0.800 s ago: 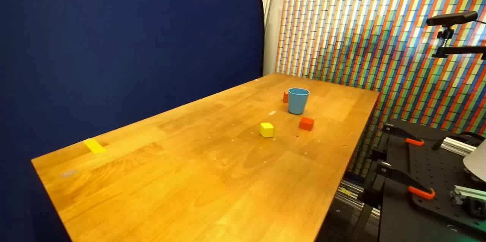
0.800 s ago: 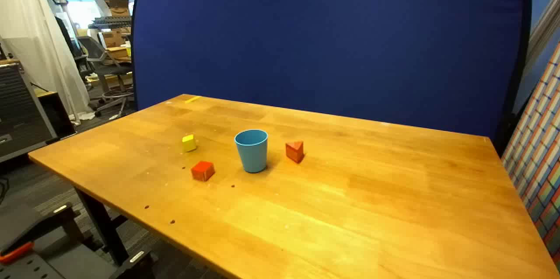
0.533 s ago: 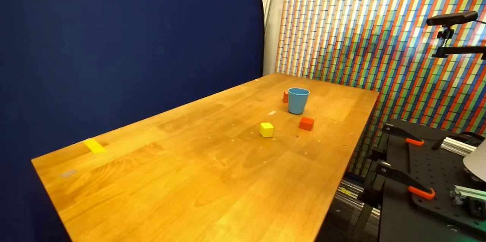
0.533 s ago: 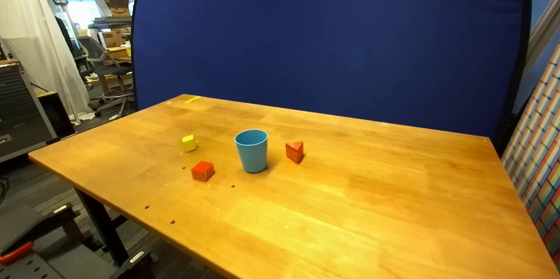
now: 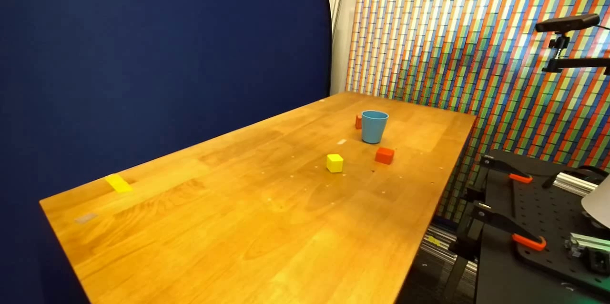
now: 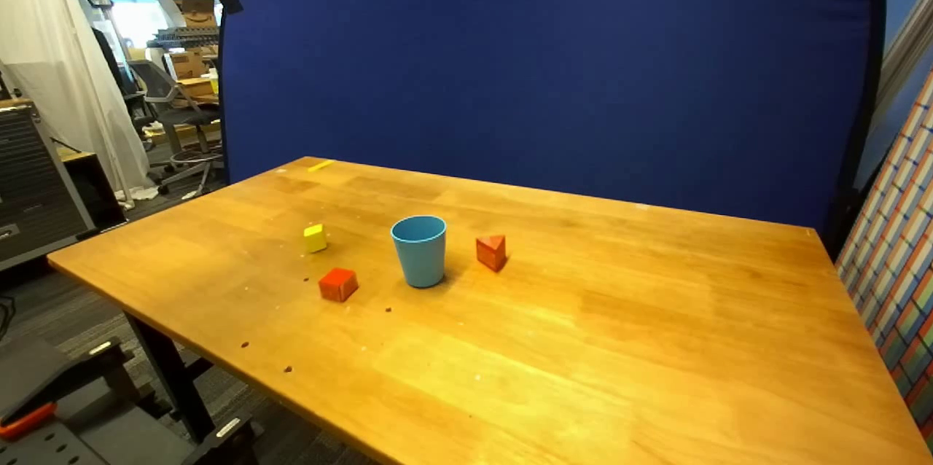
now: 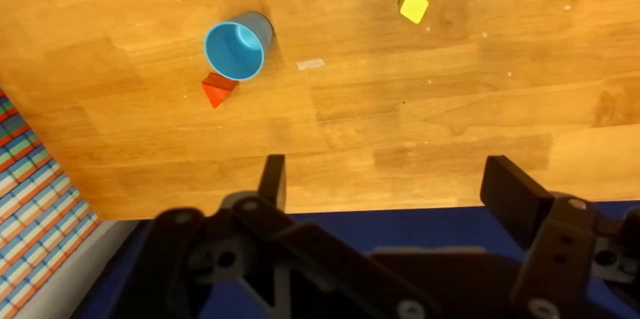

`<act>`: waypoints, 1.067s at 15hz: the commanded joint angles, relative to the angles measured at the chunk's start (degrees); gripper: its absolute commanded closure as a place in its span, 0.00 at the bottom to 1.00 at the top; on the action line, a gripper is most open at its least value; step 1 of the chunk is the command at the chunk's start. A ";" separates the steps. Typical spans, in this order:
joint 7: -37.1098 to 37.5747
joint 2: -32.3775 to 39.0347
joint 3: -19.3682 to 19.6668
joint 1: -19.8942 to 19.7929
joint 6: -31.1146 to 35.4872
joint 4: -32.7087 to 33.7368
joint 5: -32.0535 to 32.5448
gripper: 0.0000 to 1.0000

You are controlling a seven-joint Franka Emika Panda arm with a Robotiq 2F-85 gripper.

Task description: Put the yellow cube inside the blue cup

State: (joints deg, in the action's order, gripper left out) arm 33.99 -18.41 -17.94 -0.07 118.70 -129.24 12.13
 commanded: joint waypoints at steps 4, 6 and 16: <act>-13.18 17.79 10.33 1.21 25.34 -2.51 -10.90 0.00; -19.41 24.44 11.13 1.88 27.22 -0.11 -17.84 0.00; -9.16 40.48 12.68 8.90 25.13 5.38 -23.95 0.00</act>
State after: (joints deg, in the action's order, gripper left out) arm 17.35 19.51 -7.82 5.60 145.35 -125.82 -13.68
